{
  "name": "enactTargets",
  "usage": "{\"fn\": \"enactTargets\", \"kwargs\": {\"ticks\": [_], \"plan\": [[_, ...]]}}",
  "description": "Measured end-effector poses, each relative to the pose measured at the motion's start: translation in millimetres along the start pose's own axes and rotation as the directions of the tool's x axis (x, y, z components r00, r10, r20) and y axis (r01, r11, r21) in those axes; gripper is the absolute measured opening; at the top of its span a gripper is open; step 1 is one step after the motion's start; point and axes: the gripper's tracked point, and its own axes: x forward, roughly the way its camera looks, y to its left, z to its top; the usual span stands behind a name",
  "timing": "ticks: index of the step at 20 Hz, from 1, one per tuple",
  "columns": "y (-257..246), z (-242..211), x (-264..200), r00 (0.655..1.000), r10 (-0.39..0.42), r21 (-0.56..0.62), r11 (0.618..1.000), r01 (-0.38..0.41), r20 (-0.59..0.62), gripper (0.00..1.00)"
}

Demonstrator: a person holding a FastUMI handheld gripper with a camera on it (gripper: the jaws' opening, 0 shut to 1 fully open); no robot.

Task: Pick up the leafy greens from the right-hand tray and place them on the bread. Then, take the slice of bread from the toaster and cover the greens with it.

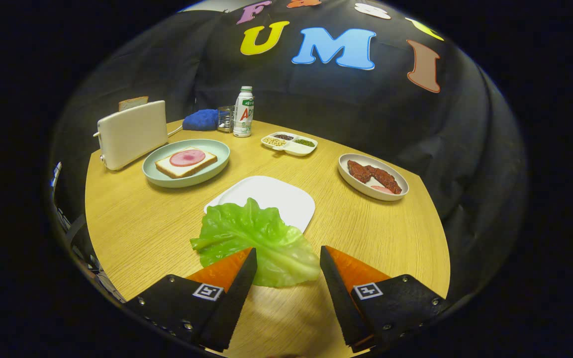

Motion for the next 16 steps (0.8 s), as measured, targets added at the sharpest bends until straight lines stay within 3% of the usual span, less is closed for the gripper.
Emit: {"fn": "enactTargets", "kwargs": {"ticks": [3,4,5,6,8,9,10,16], "plan": [[5.2,-4.9,4.2,0.999,0.027,0.018,0.999,-0.026,-0.030,0.80],[5.5,-8.2,6.3,0.999,0.032,0.028,0.999,-0.031,-0.042,0.72],[0.9,-5.9,8.4,0.999,0.024,0.048,0.999,-0.022,-0.039,0.60],[5.0,-8.5,10.7,0.998,0.046,0.074,0.996,-0.042,-0.050,0.24],[0.2,5.4,9.6,0.999,0.051,0.132,0.990,-0.051,0.001,0.23],[-3.1,15.1,-3.8,0.998,0.054,0.162,0.985,-0.052,-0.011,0.01],[0.0,3.3,6.0,0.998,0.068,0.186,0.980,-0.069,0.012,0.01],[0.1,34.4,-9.9,0.989,0.076,0.230,0.967,-0.105,0.131,0.01]]}}
